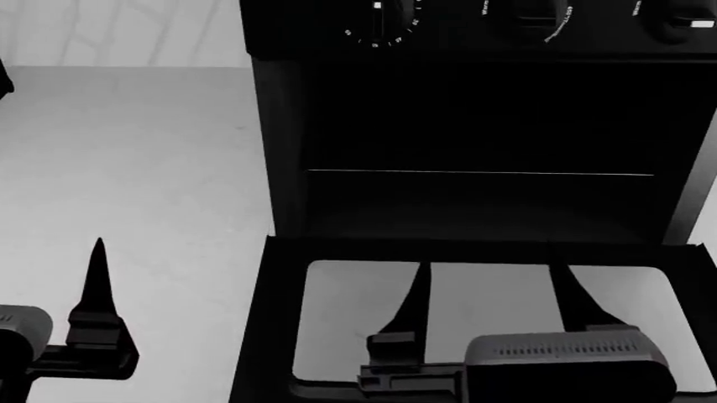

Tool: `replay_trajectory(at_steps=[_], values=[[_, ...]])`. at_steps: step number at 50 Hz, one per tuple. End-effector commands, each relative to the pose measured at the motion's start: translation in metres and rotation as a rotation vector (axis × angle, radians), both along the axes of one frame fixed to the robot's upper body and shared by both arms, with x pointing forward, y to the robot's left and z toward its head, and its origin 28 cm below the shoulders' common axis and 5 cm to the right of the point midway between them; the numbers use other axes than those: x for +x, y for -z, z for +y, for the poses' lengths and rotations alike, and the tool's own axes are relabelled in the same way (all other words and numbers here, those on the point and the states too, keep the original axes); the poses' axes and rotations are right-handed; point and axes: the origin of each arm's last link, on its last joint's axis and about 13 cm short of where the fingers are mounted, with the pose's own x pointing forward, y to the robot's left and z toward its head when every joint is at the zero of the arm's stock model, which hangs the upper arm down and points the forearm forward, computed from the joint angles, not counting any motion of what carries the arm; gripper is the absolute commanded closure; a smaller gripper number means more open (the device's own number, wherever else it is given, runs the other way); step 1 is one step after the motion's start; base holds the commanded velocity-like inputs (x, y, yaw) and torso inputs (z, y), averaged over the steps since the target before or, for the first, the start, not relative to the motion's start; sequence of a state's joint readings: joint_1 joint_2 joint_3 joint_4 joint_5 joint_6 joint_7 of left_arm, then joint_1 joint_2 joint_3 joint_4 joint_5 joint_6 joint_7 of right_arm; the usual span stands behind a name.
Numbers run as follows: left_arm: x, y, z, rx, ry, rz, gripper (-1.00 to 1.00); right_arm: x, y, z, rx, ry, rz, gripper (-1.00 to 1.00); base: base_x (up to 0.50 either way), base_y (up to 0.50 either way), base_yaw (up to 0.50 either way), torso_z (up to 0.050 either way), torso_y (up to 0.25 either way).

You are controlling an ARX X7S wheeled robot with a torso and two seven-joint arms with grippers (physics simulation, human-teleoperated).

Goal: Close the toaster oven door.

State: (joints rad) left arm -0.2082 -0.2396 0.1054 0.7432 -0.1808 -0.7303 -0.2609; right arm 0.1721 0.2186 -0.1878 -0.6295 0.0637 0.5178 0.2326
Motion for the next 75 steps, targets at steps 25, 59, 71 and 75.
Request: replay_trajectory(at_steps=[25, 59, 71, 75], values=[[0.000, -0.003, 0.003, 0.015, -0.032, 0.002, -1.00, -0.007, -0.011, 0.005, -0.026, -0.030, -0.007, -1.00, 0.00, 0.00, 0.00, 0.000, 0.000], [-0.002, -0.006, 0.004, 0.011, -0.042, -0.013, -1.00, -0.051, -0.048, -0.002, -0.168, -0.063, -0.072, -1.00, 0.00, 0.00, 0.00, 0.000, 0.000], [-0.003, -0.007, 0.005, 0.011, -0.046, -0.017, -1.00, -0.074, -0.027, -0.010, -0.175, -0.035, -0.052, -1.00, 0.00, 0.00, 0.00, 0.000, 0.000], [-0.003, -0.005, 0.005, 0.009, -0.045, -0.014, -1.00, -0.081, -0.022, -0.014, -0.177, -0.012, -0.040, -1.00, 0.00, 0.00, 0.00, 0.000, 0.000]])
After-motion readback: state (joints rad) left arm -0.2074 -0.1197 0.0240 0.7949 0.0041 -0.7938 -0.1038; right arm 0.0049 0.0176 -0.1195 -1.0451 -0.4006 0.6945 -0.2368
